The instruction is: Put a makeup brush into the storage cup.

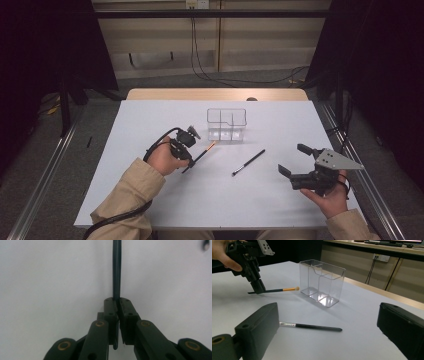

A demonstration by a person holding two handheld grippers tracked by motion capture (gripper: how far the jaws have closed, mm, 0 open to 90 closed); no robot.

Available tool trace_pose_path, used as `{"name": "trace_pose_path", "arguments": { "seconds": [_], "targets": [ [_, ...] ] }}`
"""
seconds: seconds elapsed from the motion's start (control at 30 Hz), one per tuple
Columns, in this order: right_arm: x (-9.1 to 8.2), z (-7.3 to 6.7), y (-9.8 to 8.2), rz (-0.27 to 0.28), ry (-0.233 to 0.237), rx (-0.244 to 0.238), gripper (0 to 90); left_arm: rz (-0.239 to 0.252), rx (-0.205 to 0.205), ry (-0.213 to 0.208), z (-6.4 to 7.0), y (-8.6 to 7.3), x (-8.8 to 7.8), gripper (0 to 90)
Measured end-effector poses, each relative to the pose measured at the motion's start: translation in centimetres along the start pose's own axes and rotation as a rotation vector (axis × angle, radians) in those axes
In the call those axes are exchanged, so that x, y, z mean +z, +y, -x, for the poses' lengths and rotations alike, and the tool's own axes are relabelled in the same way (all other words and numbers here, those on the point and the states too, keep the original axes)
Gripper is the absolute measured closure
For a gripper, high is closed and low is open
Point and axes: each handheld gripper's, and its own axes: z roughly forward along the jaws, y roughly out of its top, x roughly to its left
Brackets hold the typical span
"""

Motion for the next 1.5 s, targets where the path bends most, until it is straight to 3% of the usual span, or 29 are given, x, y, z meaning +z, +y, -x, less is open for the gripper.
{"name": "trace_pose_path", "arguments": {
  "seconds": [0.07, 0.43, 0.6, 0.97, 1.27, 1.5],
  "targets": [
    [0.0, 0.0, 0.0, -0.001, 0.002, -0.001, 3.5, 0.044, -0.014, -0.024, 0.0, -0.2, -0.2, 85.3],
    [0.1, 0.0, 0.0, -0.007, 0.007, 0.001, 3.5, 0.197, -0.009, -0.116, 0.3, -0.9, -1.2, 85.2],
    [0.2, -0.1, -0.1, -0.007, 0.006, -0.001, 3.5, 0.266, -0.019, -0.133, 0.4, -1.3, -1.3, 85.2],
    [0.4, -0.1, -0.1, -0.011, 0.006, -0.004, 3.5, 0.429, 0.006, -0.154, 1.0, -1.8, -2.1, 85.2],
    [0.5, -0.2, -0.1, -0.013, 0.008, -0.002, 3.5, 0.535, 0.016, -0.16, 1.1, -2.1, -2.3, 85.2],
    [0.6, -0.2, -0.1, -0.013, 0.012, 0.003, 3.4, 0.659, 0.019, -0.178, 1.2, -2.5, -2.4, 85.2]
  ]
}}
